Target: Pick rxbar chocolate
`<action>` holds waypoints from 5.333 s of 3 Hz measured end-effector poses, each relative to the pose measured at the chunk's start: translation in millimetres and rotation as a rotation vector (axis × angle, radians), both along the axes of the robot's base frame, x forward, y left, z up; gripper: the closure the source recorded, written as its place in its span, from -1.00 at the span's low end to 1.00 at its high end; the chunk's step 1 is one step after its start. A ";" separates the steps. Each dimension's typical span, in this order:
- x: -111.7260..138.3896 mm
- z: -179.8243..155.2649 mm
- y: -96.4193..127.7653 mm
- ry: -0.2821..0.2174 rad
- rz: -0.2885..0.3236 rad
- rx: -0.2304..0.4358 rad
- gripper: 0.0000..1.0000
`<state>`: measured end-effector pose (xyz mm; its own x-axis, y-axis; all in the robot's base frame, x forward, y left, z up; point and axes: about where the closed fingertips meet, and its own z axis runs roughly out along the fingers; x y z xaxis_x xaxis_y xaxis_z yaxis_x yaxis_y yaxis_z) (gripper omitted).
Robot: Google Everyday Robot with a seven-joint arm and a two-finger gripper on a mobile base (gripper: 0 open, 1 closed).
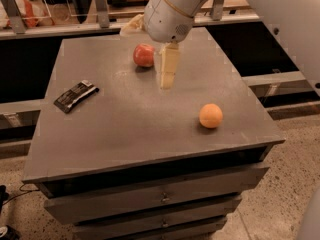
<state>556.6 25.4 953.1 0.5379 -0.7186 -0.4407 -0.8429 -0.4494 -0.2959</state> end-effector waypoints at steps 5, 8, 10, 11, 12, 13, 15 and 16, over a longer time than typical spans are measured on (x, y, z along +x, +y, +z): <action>98.7 -27.4 108.7 -0.039 0.282 0.051 -1.00; 109.6 -74.9 155.7 -0.106 0.383 -0.259 -1.00; 83.3 -89.2 159.7 -0.031 0.391 -0.301 -1.00; 68.3 -98.0 169.5 0.026 0.399 -0.272 -1.00; 61.4 -106.4 176.5 0.077 0.404 -0.239 -1.00; 58.7 -113.6 182.2 0.118 0.403 -0.215 -1.00; 59.8 -126.3 190.3 0.172 0.386 -0.197 -0.17; 62.1 -126.4 191.3 0.178 0.376 -0.190 0.15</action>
Offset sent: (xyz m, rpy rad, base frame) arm 0.0345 0.0318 -0.0144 0.0509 0.0427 0.1955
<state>618.7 216.7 826.7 0.7047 -0.5645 -0.4298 -0.6408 -0.7665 -0.0439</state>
